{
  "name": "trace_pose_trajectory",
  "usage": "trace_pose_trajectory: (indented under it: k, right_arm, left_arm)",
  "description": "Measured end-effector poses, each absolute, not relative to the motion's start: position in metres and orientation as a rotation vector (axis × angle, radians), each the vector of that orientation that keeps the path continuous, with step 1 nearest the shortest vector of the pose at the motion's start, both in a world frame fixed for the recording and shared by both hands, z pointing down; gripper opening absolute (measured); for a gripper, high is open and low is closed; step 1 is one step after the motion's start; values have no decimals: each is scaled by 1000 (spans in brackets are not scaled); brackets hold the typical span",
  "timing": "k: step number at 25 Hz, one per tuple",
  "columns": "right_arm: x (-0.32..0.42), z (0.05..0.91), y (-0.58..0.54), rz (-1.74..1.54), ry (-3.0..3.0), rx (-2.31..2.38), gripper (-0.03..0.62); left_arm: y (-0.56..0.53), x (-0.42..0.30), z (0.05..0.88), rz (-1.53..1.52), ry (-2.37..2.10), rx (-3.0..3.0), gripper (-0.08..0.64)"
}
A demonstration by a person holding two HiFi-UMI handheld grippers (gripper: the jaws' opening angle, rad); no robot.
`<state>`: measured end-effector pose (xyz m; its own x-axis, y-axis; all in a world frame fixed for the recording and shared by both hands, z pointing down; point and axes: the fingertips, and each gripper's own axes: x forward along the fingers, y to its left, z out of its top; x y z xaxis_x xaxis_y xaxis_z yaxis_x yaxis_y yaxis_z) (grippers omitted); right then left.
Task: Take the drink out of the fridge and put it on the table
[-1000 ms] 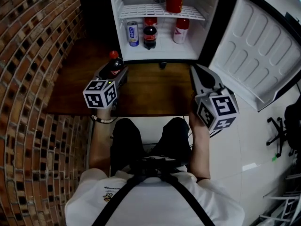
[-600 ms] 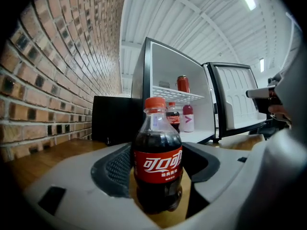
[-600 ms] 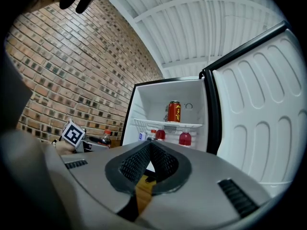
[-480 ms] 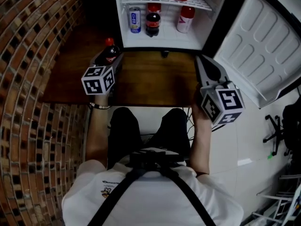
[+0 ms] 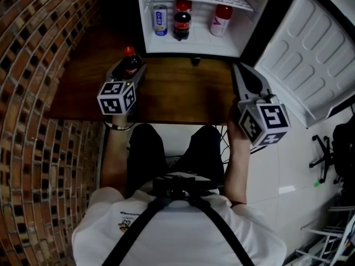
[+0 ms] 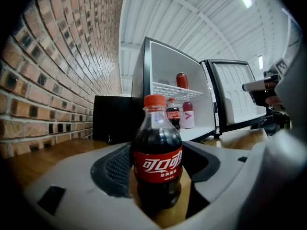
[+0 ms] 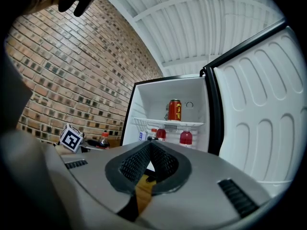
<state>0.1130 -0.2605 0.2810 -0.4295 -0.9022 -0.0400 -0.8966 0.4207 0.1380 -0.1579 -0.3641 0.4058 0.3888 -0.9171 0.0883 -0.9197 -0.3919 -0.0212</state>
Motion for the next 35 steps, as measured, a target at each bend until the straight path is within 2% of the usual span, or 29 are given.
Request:
trace_pose_trajectory:
  k: [8,10,16,18,23,25,35]
  right_arm:
    - [111,281,-257,-220,-2619,1649,17]
    - [113,281,-256,-216,-2618,1653,17]
    - [116,279,-256,-218,-2623,1659,17]
    - [116,279,-256,-217,-2626,1658,17]
    - [111,279,-255,-214,-2636,1649,17]
    - [110,280,-254,-218,-2636,1645,17]
    - [116,273,-245,-246,-2617,1667,17]
  left_arm:
    - [-361,-159,407,154,-1711,2602,316]
    - [-357,-162,401,113,-1720,2604,358]
    - [-315,-180,339,-41,-1793,2658,373]
    - [-299,-184,315,-97,-1843,2690,330]
    - [-272,-162,279,-243,-1774,2828,23]
    - [-272,-143,282,-214,-1691,2853,2]
    - [-282,-44,311,0,-1391,2887,2]
